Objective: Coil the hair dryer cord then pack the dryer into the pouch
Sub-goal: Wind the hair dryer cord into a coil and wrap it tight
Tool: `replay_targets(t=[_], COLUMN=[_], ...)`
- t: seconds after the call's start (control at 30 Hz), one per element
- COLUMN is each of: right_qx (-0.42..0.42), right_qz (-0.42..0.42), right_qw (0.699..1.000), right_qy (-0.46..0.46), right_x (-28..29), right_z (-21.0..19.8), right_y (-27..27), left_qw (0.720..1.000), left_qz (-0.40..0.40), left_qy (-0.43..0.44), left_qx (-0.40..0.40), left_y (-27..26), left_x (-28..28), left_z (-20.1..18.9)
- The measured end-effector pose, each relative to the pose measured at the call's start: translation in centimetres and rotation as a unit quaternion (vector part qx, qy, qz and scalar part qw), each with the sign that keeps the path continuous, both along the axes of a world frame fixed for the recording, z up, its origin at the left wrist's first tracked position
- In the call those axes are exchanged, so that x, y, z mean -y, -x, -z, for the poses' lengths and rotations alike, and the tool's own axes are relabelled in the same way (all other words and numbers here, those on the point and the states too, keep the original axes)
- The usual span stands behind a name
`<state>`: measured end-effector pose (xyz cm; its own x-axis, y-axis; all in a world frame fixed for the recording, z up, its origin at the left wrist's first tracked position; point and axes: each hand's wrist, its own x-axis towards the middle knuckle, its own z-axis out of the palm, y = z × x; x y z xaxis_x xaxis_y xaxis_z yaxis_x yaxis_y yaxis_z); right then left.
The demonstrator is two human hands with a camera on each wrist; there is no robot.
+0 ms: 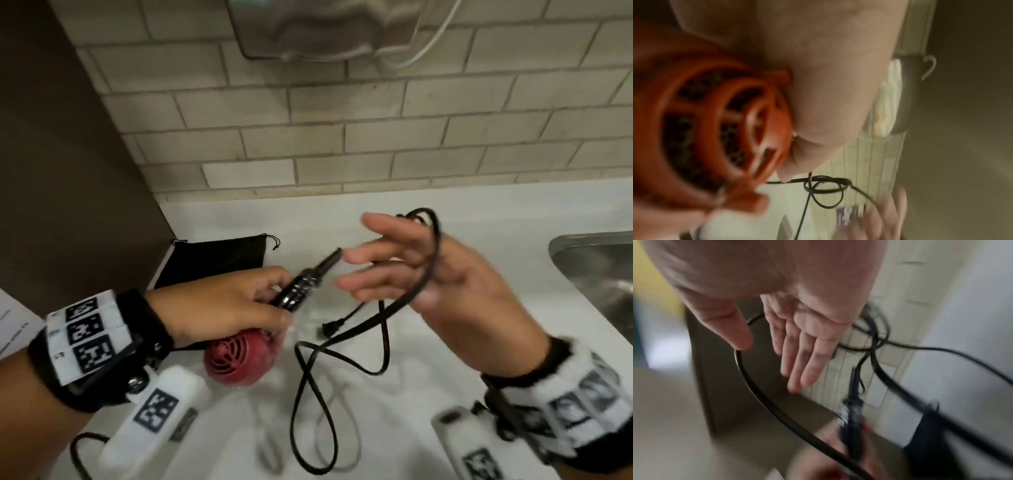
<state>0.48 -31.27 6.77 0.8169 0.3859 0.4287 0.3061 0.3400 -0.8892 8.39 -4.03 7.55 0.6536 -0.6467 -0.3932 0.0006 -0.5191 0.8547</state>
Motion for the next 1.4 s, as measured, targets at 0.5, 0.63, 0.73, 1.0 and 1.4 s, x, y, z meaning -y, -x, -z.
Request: replay_targets(t=[0.5,0.63,0.73,1.0,1.4], right_qx=[0.022,0.077,0.183,0.013,-0.183], right_qz=[0.450,0.454,0.437,0.148,0.162], right_qw=[0.755,0.788,0.808,0.867,0.960], right_qy=[0.476,0.408,0.351,0.475,0.140], right_x=[14.4,10.9,5.8,-2.0,0.9], right_z=[2.9,-0.2,-3.8,-6.1,-5.3], right_y=[-1.4,-1.7,-0.8,-1.9,-4.7], left_qw=[0.958,0.956,0.964,0.966,0.967], left_qz=[-0.082,-0.095,-0.071,-0.087,-0.185], left_qy=[0.252,0.254,0.234,0.235,0.164], left_qx=[-0.105,-0.108,-0.101,-0.069,0.054], left_y=[4.0,4.5,4.9,5.9,7.4], left_x=[-4.8,-3.8,-2.6,-1.6,-3.0], left_z=[-0.9,-1.2,-1.8,-2.3,-3.8])
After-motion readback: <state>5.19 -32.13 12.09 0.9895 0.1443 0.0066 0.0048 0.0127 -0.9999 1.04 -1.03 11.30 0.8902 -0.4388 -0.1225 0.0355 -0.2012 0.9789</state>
